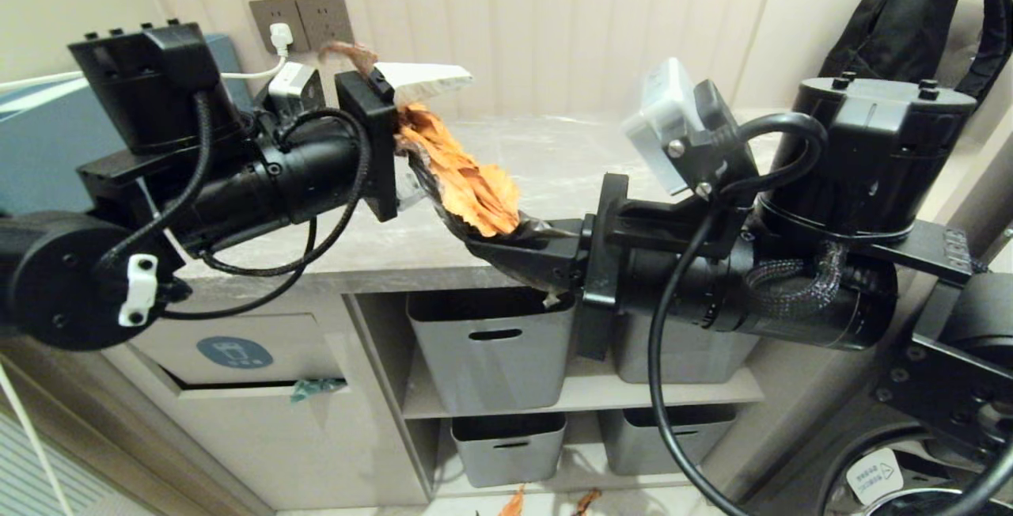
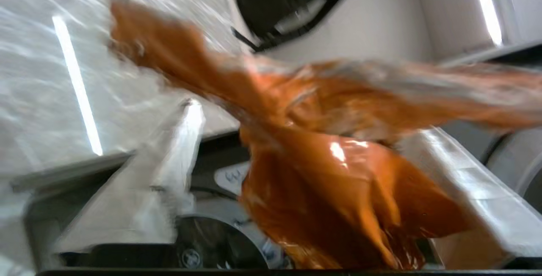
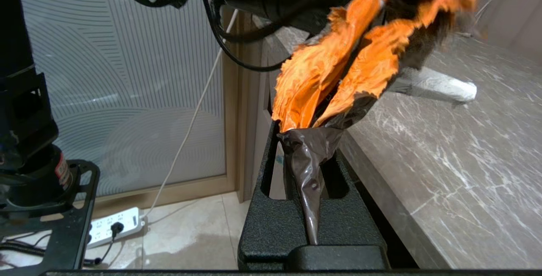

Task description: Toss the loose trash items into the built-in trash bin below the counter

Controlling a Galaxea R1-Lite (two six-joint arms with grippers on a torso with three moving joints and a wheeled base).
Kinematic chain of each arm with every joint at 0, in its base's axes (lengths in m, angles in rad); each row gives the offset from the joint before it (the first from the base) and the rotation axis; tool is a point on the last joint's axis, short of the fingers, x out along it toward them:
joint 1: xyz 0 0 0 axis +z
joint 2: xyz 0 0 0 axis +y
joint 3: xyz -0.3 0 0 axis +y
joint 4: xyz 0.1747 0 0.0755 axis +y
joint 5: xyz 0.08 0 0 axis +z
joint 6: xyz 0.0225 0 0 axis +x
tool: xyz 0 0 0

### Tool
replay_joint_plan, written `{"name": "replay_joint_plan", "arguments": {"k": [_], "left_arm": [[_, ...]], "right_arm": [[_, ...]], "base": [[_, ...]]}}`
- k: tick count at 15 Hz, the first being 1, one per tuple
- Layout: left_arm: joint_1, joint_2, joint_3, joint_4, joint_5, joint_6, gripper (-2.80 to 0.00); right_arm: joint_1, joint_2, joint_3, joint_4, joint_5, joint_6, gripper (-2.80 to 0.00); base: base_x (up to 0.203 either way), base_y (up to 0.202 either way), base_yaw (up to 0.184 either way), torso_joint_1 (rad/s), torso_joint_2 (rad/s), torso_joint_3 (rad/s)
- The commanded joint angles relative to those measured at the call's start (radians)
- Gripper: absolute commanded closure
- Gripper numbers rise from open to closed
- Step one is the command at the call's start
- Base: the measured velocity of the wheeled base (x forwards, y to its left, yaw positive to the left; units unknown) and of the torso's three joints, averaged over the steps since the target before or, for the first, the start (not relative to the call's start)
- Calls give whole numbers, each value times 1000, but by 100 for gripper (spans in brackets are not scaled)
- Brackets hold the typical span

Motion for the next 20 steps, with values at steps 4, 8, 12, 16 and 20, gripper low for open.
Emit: {"name": "replay_joint_plan", "arguments": {"k": [4, 8, 12, 16, 20], "left_arm": [[-5, 19, -8, -4, 46, 2, 0], [-5, 5, -8, -10, 45, 0, 0], [-7, -26, -3, -5, 44, -6, 0], [-28, -123, 27, 24, 26, -104, 0], [-43, -226, 129, 35, 20, -125, 0]], "right_arm": [[3, 0, 6, -6, 1, 0, 0], [3, 0, 8, -6, -8, 0, 0], [3, 0, 8, -7, -26, 0, 0], [3, -2, 8, -7, -44, 1, 0], [3, -6, 13, -12, -74, 1, 0]], "base": [[0, 0, 0, 0, 0, 0], [0, 0, 0, 0, 0, 0], [0, 0, 0, 0, 0, 0], [0, 0, 0, 0, 0, 0], [0, 0, 0, 0, 0, 0]]}}
